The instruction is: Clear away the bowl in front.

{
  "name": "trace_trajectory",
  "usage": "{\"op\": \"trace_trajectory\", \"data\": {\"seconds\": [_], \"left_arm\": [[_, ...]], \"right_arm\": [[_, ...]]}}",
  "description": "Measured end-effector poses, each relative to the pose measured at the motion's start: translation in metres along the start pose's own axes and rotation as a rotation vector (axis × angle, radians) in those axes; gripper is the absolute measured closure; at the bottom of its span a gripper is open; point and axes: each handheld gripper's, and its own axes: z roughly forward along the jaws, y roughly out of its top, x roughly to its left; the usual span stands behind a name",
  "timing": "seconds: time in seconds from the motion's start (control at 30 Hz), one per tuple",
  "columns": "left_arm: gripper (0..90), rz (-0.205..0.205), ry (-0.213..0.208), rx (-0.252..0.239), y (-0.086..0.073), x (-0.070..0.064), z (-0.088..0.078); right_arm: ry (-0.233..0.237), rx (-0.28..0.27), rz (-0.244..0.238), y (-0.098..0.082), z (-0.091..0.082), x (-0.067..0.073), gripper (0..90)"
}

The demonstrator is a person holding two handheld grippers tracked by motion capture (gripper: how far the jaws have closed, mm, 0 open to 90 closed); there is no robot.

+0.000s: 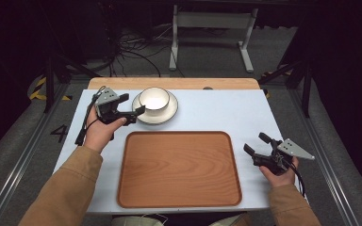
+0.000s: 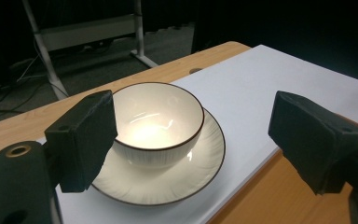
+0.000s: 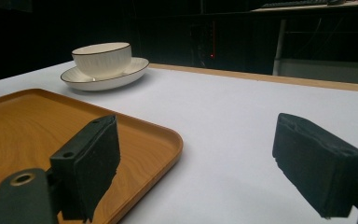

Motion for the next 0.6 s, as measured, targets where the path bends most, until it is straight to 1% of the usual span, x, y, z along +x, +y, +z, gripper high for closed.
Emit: {"op": "trace_trajectory", "data": {"seconds": [0.13,0.17,0.23,0.27,0.33,0.4,0.43,0.47,0.5,0.53,0.6], "left_arm": [[15.8,0.007,-0.004,0.013,0.004,0.001,0.01],[15.7,0.0,-0.007,0.011,0.004,0.001,0.013],[15.7,-0.003,-0.011,0.013,0.005,0.002,0.017],[15.9,-0.002,-0.011,0.005,0.005,0.002,0.02],[16.9,-0.002,-0.02,0.015,0.006,0.004,0.024],[18.4,0.011,-0.017,0.017,0.008,0.005,0.028],[20.0,0.018,-0.022,0.024,0.01,0.005,0.03],[20.4,0.011,-0.036,0.018,0.012,0.006,0.032],[20.8,0.011,-0.036,0.018,0.012,0.006,0.032],[20.8,0.003,-0.051,0.011,0.013,0.006,0.033],[22.1,-0.002,-0.064,0.018,0.016,0.008,0.035]], "right_arm": [[0.002,0.003,0.002,0.0,0.0,0.0,15.0],[0.002,0.004,0.004,0.0,0.0,0.0,15.0],[0.002,0.005,0.003,0.0,0.0,0.0,15.0],[0.002,0.005,0.002,0.0,0.0,0.0,15.0],[0.003,0.007,0.0,0.0,0.001,0.0,15.0],[0.004,0.008,0.0,0.0,0.001,0.0,15.0],[0.005,0.009,0.001,0.0,0.001,0.0,14.9],[0.004,0.009,0.002,0.0,0.001,0.0,14.9],[0.004,0.009,0.002,0.0,0.001,0.0,14.9],[0.005,0.009,0.002,0.0,0.001,0.0,14.8],[0.004,0.01,0.0,0.0,0.001,0.0,14.7]]}}
